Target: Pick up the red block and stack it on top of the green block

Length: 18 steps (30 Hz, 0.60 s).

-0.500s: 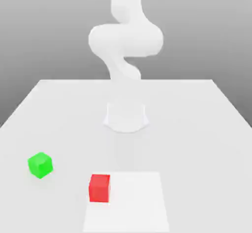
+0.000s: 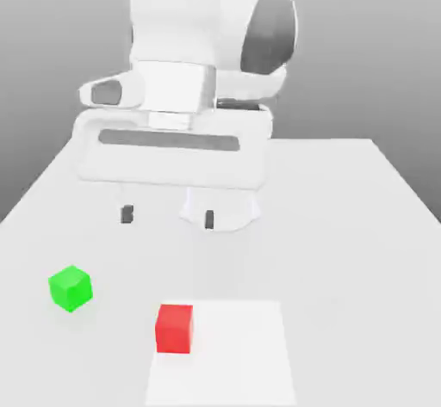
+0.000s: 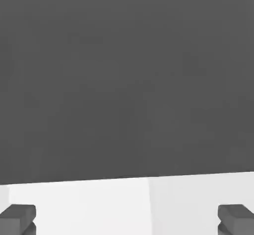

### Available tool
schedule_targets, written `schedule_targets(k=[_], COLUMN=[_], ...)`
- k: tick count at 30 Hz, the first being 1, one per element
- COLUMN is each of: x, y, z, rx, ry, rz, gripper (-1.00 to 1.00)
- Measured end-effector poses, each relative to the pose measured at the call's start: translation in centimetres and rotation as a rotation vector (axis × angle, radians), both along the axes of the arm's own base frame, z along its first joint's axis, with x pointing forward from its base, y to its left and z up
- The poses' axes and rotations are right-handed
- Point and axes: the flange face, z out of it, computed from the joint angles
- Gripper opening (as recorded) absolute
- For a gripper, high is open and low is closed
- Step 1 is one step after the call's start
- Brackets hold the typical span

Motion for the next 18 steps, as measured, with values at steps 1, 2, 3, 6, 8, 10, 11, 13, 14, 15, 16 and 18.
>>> schedule_targets(k=[1, 2, 3, 6, 8, 10, 11, 13, 14, 15, 16, 18], x=[-0.6, -1.4, -2.2, -4.0, -4.2, -4.3, -4.3, -4.4, -4.4, -4.4, -4.4, -4.4], y=[-0.2, -0.5, -0.8, -0.9, -0.9, -0.9, -0.9, -0.9, -0.9, -0.9, -0.9, -0.9], z=[-2.1, -4.2, -6.2, -11.0, -13.3, -15.4, -16.4, -17.0, -17.0, -17.0, -17.0, -17.3], rx=[0.006, 0.014, 0.022, 0.041, 0.043, 0.043, 0.043, 0.043, 0.043, 0.043, 0.043, 0.043], ry=[0.034, 0.068, 0.102, 0.168, 0.177, 0.179, 0.179, 0.180, 0.180, 0.180, 0.180, 0.180], rz=[-0.002, -0.004, -0.010, -0.012, -0.011, -0.011, -0.011, -0.011, -0.011, -0.011, -0.011, -0.011], gripper=[0.00, 0.00, 0.00, 0.00, 0.00, 0.00, 0.00, -1.00, -1.00, -1.00, -1.00, -1.00])
